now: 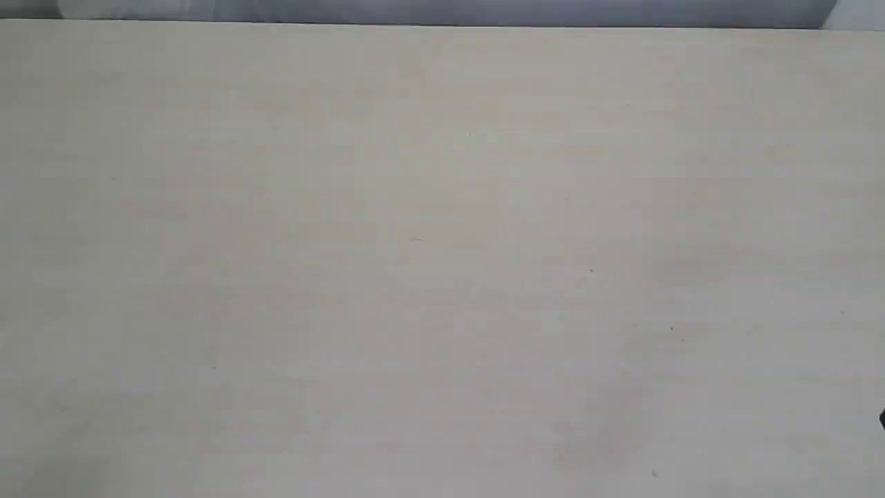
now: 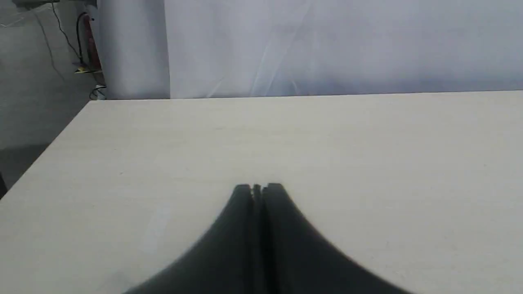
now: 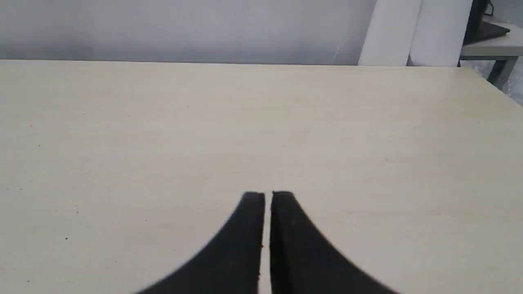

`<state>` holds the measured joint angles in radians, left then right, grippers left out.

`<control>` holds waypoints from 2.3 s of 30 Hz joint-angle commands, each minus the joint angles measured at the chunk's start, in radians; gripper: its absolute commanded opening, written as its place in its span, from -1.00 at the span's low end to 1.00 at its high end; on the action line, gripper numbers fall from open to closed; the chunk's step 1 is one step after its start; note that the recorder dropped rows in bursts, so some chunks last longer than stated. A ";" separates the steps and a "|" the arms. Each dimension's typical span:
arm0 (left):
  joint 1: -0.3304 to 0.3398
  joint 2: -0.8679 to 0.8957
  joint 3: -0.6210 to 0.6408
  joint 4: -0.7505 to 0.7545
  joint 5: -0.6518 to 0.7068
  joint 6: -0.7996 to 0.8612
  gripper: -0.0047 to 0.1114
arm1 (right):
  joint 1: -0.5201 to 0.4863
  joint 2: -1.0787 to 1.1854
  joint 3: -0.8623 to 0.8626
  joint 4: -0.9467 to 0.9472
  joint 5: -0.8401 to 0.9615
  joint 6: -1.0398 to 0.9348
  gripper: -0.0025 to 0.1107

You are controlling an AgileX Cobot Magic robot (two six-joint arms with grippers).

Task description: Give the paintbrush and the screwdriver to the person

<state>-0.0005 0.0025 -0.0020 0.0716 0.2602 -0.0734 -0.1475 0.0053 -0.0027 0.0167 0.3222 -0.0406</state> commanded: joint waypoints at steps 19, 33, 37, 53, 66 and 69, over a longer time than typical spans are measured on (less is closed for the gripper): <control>-0.007 -0.002 0.002 -0.005 -0.009 -0.002 -0.92 | 0.035 -0.005 0.003 0.001 0.004 0.004 -0.88; -0.007 -0.002 0.002 -0.001 -0.013 -0.002 -0.92 | 0.035 -0.005 0.003 0.001 0.004 0.004 -0.88; -0.007 -0.002 0.002 -0.001 -0.011 -0.002 -0.92 | 0.035 -0.005 0.003 0.001 0.004 0.004 -0.88; -0.007 -0.002 0.002 -0.001 -0.011 -0.002 -0.92 | 0.035 -0.005 0.003 0.001 0.004 0.004 -0.88; -0.007 -0.002 0.002 -0.004 -0.010 -0.002 -0.92 | 0.035 -0.005 0.003 0.001 0.004 0.004 -0.88; -0.007 -0.002 0.002 -0.004 -0.010 -0.002 -0.92 | 0.035 -0.005 0.003 0.001 0.004 0.004 -0.88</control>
<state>-0.0005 0.0025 -0.0020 0.0716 0.2602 -0.0734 -0.1140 0.0053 -0.0027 0.0167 0.3238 -0.0406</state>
